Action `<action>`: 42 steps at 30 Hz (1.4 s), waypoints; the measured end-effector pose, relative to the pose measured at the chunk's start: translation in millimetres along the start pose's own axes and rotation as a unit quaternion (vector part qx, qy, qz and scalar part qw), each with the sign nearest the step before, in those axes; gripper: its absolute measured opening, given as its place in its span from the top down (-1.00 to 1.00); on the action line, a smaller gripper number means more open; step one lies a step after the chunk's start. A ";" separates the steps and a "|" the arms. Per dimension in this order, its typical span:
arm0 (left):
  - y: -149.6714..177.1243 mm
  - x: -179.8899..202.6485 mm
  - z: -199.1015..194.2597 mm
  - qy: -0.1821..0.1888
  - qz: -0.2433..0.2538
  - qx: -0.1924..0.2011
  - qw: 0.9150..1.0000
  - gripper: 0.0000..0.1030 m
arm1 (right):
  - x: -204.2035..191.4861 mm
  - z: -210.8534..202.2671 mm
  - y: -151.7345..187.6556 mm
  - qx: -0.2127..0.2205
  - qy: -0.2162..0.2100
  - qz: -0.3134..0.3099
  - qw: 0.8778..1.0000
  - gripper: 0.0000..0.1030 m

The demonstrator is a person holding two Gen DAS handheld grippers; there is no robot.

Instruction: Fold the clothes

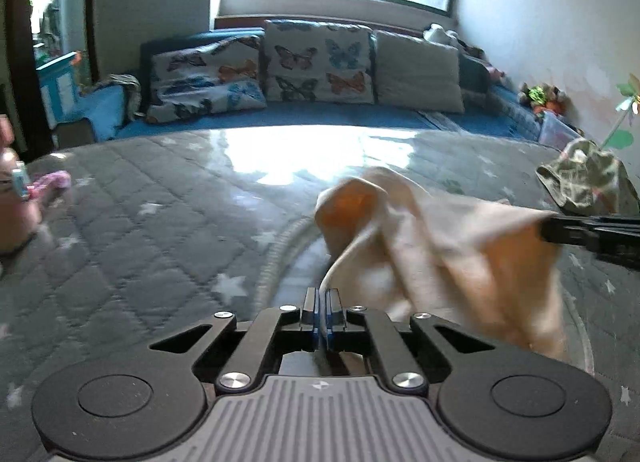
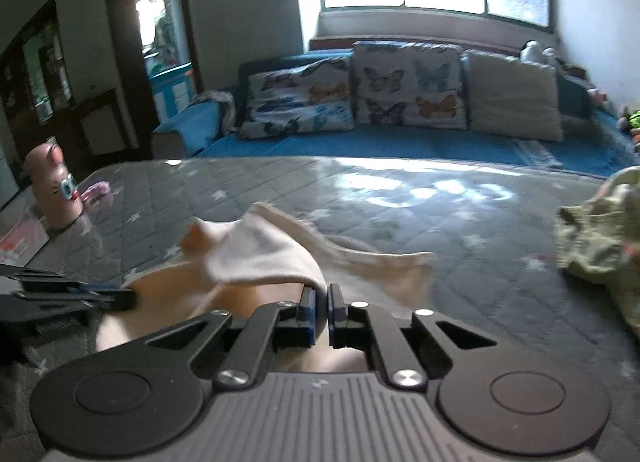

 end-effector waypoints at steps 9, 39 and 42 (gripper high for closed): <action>7.3 -40.0 -44.1 -0.046 -0.028 0.024 0.998 1.00 | 57.1 -56.2 22.9 0.019 0.060 0.041 0.997 0.91; -13.7 -30.0 35.7 -0.077 0.007 -0.023 0.997 -0.23 | 122.7 -71.1 91.6 -0.046 0.178 0.023 0.983 -0.19; -18.5 -34.6 47.0 -0.076 0.001 -0.026 0.997 -0.24 | 142.8 -78.9 83.7 -0.020 0.211 0.054 0.976 -0.34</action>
Point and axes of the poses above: each gripper's, at about its wrist camera, not at the fingertips, and z roughly the way its jaws point, x to its right, y to its underside, the point moved 7 cm from there along z, roughly the way its jaws point, and after that the axes turned 3 degrees about x, right-handed, at the moved point
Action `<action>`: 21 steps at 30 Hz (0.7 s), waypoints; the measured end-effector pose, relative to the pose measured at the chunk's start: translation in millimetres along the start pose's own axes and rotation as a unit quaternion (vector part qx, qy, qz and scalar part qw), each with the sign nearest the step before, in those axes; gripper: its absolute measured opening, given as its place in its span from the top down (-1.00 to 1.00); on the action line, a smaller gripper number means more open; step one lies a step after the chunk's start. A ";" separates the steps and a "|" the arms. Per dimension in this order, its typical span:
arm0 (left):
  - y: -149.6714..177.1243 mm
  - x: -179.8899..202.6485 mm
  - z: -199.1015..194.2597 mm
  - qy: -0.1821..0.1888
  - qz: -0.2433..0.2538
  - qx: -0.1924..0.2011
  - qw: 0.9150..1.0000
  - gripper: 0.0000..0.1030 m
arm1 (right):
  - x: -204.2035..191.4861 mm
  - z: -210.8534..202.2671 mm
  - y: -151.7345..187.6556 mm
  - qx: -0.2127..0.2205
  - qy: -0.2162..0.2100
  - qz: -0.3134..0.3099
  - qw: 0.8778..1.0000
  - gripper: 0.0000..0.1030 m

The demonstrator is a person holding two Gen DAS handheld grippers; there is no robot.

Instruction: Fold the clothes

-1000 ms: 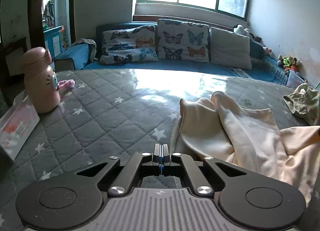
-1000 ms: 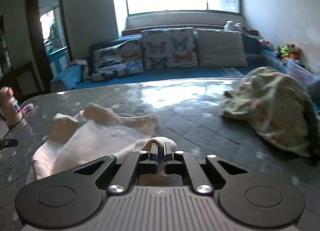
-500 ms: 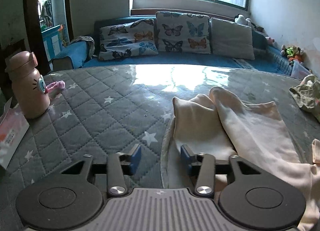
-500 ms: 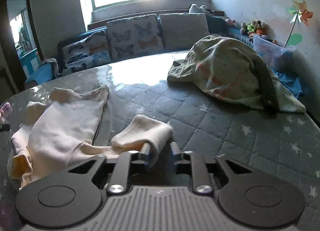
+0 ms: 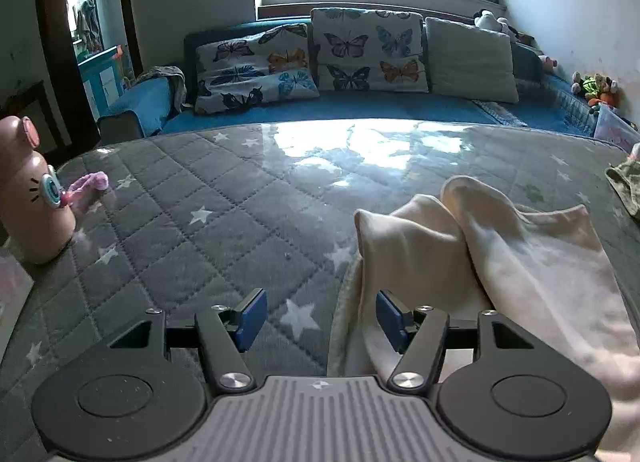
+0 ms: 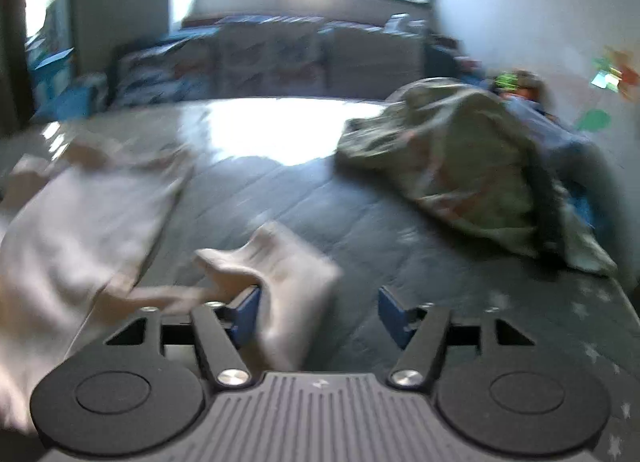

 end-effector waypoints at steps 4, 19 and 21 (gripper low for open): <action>-6.8 -2.4 12.7 0.001 -0.008 0.003 1.000 -0.24 | 18.6 -3.1 -7.4 0.016 0.027 0.016 0.999 -0.38; -12.7 28.6 25.5 0.048 0.019 0.018 0.998 0.87 | 49.0 3.6 -7.6 0.016 0.074 0.051 0.996 -0.50; -13.6 26.4 21.3 0.040 0.018 0.025 0.999 0.94 | 39.0 -0.1 -7.6 0.020 0.040 0.041 0.998 -0.67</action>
Point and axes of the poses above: each gripper's, at about its wrist camera, not at the fingertips, and z roughly the way its jaws point, x to its right, y to its underside, the point moved 7 cm from there along z, roughly the way its jaws point, and after that the axes turned 3 degrees about x, right-handed, at the moved point
